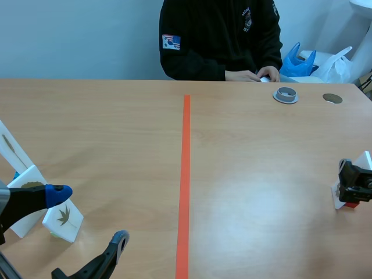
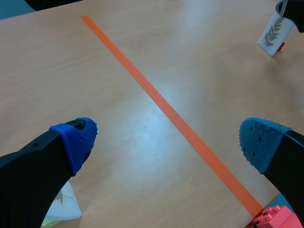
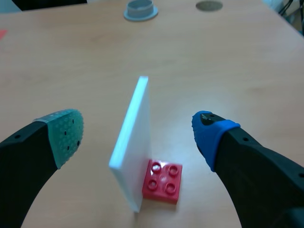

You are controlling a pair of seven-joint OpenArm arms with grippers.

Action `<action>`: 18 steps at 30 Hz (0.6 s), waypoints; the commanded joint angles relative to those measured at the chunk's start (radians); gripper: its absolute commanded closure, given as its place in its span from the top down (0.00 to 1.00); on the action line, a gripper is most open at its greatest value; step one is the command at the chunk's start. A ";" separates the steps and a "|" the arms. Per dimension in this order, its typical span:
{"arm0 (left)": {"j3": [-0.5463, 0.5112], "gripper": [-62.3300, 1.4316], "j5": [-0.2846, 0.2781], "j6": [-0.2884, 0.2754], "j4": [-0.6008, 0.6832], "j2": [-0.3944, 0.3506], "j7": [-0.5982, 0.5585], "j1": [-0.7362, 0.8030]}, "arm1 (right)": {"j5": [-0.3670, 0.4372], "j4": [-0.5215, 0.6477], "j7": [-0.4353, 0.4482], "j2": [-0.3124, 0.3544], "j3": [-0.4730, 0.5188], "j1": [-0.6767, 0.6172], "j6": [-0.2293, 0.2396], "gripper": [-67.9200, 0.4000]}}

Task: Sort the leaf by its shape. The table is split by an orange tape line. A compound leaf with several leaflets goes to the left side, a simple leaf with one blade goes to the right side. Return to the home posture when a red brick is placed on the table.

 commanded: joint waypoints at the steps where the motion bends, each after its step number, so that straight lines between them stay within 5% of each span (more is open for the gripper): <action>1: -0.001 1.00 -0.010 0.002 0.002 0.002 -0.014 0.002 | 0.008 0.076 0.009 0.019 0.048 -0.026 0.001 0.73; 8: -0.001 1.00 -0.010 0.002 0.002 0.002 -0.014 0.002 | 0.008 0.318 -0.057 0.019 0.151 -0.153 0.010 1.00; 13: -0.001 1.00 -0.010 0.002 0.002 0.002 -0.014 0.002 | 0.008 0.507 -0.126 0.019 0.168 -0.263 0.022 1.00; 18: -0.003 1.00 -0.010 0.002 0.002 0.002 -0.014 0.002 | 0.008 0.666 -0.196 0.010 0.166 -0.369 0.092 1.00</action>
